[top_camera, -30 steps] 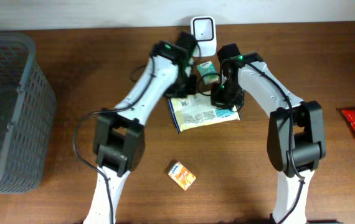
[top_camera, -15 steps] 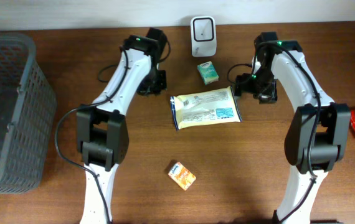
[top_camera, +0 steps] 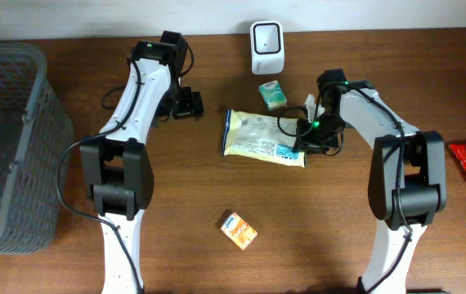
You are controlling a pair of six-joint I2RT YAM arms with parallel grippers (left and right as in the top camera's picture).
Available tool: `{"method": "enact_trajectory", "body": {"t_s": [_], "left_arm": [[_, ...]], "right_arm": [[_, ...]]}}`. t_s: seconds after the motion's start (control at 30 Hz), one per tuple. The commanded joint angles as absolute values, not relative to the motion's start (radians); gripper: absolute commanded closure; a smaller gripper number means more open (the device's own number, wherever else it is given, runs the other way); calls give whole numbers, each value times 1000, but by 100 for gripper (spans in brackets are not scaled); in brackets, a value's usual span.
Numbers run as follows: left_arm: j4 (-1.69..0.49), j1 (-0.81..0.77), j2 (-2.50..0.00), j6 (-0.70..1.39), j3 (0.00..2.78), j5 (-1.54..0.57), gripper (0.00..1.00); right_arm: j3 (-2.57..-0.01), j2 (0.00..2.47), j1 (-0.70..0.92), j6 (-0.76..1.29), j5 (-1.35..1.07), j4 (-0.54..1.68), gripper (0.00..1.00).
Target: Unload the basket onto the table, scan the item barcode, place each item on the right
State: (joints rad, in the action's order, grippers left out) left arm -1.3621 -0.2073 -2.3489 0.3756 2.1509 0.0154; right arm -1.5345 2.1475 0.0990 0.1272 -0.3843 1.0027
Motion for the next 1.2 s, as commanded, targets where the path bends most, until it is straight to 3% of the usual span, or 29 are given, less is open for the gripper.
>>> {"method": "enact_trajectory", "body": {"t_s": [0.0,0.17,0.2,0.23,0.27,0.33,0.37,0.43,0.47,0.63,0.87,0.97,1.03,1.17], "left_arm": [[-1364,-207,-2340,381,2141,22,1],[-1367,-207,-2340,381,2141,23,1],[-1367,-207,-2340,381,2141,23,1],[-1367,-207,-2340,381,2141,23,1],[-1371,-207,-2340,381,2141,23,1],[-1367,-207,-2340,381,2141,23,1],[-1366,-207,-2340,381,2141,23,1],[-1362,-207,-2340,381,2141,23,1],[-1363,-207,-2340,381,2141,23,1],[-1364,-207,-2340,381,2141,23,1],[-1366,-207,-2340,381,2141,23,1],[-1352,-207,-2340,381,2141,22,1],[-1352,-207,-2340,381,2141,23,1],[-1351,-211,-2340,381,2141,22,1]], "right_arm": [[-1522,2130,104,134,-400,1032,96],[-1647,2074,102,127,-335,1130,95],[-1668,2070,102,128,-267,1142,74],[-1671,2070,97,137,-201,1156,32],[-1672,2070,88,139,-194,1182,28],[-1702,2070,75,139,-199,1227,30],[-1731,2070,76,138,-254,1241,42],[-1753,2070,97,135,-475,1152,78],[-1752,2077,117,136,-583,1071,80],[-1750,2231,249,245,-584,939,91],[-1765,2308,260,240,-348,1087,96],[-1938,2268,263,241,-413,1250,89],[-1933,2273,268,241,-445,1212,81],[-1861,2321,315,286,-433,1062,81]]}}
